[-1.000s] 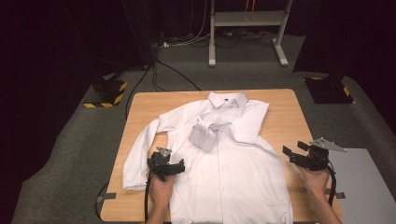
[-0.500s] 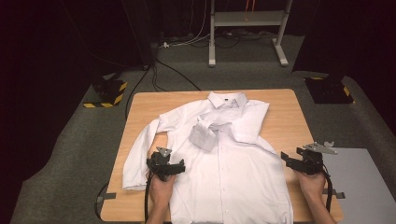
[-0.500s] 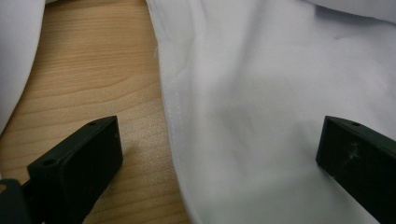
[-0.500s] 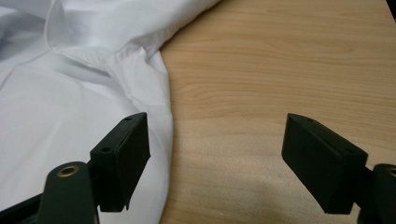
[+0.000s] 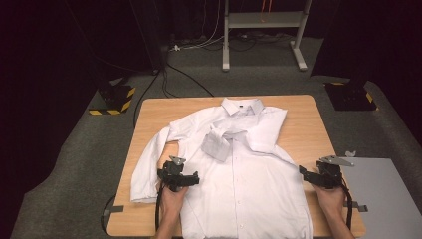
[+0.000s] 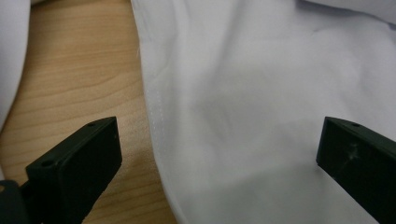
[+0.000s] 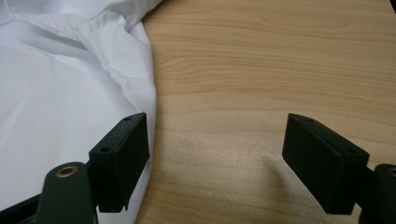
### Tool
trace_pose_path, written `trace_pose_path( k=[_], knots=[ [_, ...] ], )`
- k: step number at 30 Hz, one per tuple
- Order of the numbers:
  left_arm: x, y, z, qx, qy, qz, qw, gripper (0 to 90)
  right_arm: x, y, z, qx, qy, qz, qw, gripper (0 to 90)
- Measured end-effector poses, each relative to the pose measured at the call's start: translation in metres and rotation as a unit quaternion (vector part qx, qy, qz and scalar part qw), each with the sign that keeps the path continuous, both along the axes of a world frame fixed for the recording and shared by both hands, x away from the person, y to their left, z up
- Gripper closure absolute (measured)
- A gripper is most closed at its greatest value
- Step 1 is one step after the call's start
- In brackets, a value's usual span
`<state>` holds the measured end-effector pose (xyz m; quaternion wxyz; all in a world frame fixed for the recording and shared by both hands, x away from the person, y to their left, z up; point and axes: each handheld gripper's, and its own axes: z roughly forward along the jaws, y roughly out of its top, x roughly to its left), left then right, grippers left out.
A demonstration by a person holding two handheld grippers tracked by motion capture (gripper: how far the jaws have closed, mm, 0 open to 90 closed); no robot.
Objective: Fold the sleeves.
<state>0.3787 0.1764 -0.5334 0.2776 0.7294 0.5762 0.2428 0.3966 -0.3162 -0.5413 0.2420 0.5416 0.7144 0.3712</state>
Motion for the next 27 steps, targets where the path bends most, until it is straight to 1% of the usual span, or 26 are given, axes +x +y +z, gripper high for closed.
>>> trace_pose_path(
  k=[1,2,3,4,6,8,11,13,15,17,21,22,24,26,27],
  knots=[
    [-0.002,0.000,0.004,0.001,-0.003,-0.004,1.0000,0.2,0.000,0.000,-0.003,-0.008,0.003,0.000,1.0000,22.2],
    [-0.003,0.000,0.008,0.003,-0.008,-0.007,0.9999,0.1,0.001,0.001,-0.005,-0.018,0.013,-0.004,0.9997,20.6],
    [-0.005,0.001,0.012,0.001,-0.016,-0.006,0.9999,0.2,0.003,0.002,-0.005,-0.029,0.020,-0.008,0.9994,18.8],
    [-0.008,0.003,0.017,-0.003,-0.022,-0.006,0.9997,0.2,0.004,0.002,-0.005,-0.033,0.020,-0.007,0.9992,17.7],
    [-0.012,0.009,0.025,-0.012,-0.032,0.000,0.9994,0.2,0.004,0.003,-0.006,-0.032,0.022,-0.007,0.9992,16.9],
    [-0.017,0.016,0.032,-0.014,-0.037,0.015,0.9991,0.2,0.004,0.003,-0.006,-0.033,0.023,-0.009,0.9992,15.8],
    [-0.028,0.028,0.042,-0.017,-0.052,0.029,0.9981,0.4,0.005,0.003,-0.006,-0.034,0.024,-0.015,0.9990,13.7],
    [-0.036,0.038,0.048,-0.018,-0.056,0.040,0.9975,0.6,0.005,0.003,-0.006,-0.034,0.024,-0.017,0.9990,13.6],
    [-0.043,0.044,0.051,-0.015,-0.057,0.047,0.9971,0.6,0.004,0.003,-0.006,-0.034,0.024,-0.018,0.9990,13.5],
    [-0.049,0.051,0.052,-0.009,-0.059,0.057,0.9966,0.6,0.004,0.003,-0.006,-0.034,0.024,-0.018,0.9990,13.5],
    [-0.060,0.064,0.048,-0.007,-0.051,0.070,0.9962,0.6,0.004,0.003,-0.006,-0.034,0.025,-0.020,0.9989,13.4],
    [-0.062,0.067,0.046,-0.009,-0.049,0.074,0.9960,0.6,0.004,0.003,-0.006,-0.034,0.024,-0.020,0.9989,13.4],
    [-0.065,0.073,0.042,-0.004,-0.043,0.083,0.9956,0.6,0.004,0.003,-0.006,-0.034,0.025,-0.021,0.9989,13.4],
    [-0.068,0.079,0.034,0.014,-0.037,0.103,0.9939,2.9,0.004,0.003,-0.006,-0.034,0.025,-0.020,0.9989,13.4],
    [-0.067,0.082,0.030,0.013,-0.030,0.109,0.9935,3.5,0.004,0.004,-0.006,-0.034,0.024,-0.019,0.9990,13.5]
  ],
)
